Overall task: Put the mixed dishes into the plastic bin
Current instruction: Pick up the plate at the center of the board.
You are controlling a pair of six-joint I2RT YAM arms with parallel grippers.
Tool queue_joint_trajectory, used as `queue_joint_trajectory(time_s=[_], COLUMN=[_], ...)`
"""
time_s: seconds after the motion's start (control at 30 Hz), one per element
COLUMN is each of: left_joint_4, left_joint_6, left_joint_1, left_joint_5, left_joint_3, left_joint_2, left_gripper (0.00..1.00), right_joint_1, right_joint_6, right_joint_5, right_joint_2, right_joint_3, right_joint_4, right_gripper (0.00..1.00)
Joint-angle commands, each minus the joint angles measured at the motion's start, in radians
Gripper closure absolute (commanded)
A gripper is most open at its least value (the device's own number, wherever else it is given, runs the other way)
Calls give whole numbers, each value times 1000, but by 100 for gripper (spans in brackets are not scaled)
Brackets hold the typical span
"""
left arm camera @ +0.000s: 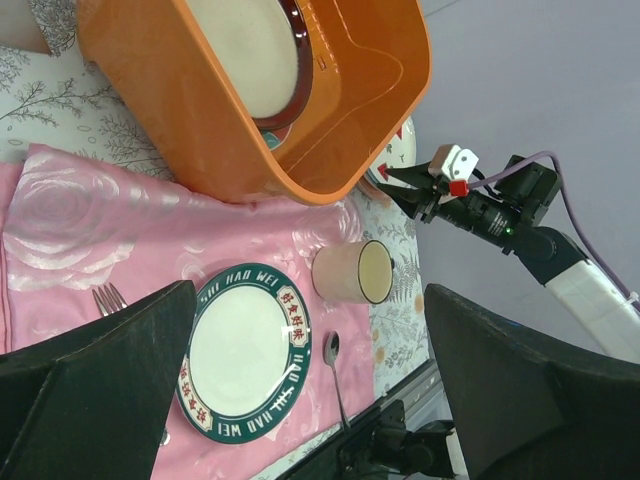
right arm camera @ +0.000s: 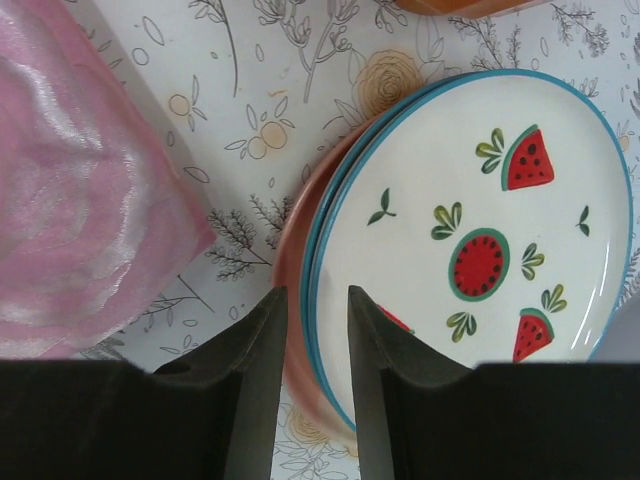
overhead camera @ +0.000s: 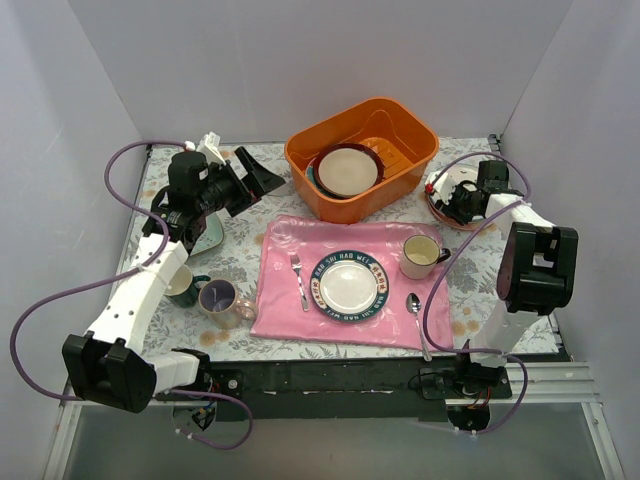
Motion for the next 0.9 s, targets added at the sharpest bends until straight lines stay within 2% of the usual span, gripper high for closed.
queue_joint_trajectory(time_s=[0.0, 0.63, 0.73, 0.87], left_joint_4=[7, 3, 3, 1], left_joint_6=[1, 14, 12, 11], left_joint_1=[4, 4, 4, 5], left_joint_5=[-8, -11, -12, -14], left_joint_3=[52, 73, 73, 73], left_joint_2=[3, 31, 28, 25], left_gripper=[2, 2, 2, 2], right_joint_1=[6, 6, 6, 6], right_joint_6=[7, 15, 28, 39], right_joint_5=[14, 25, 16, -7], right_joint_2=[21, 67, 66, 58], right_joint_3=[56, 79, 84, 92], right_joint_4=[43, 46, 38, 15], right_gripper=[63, 67, 66, 58])
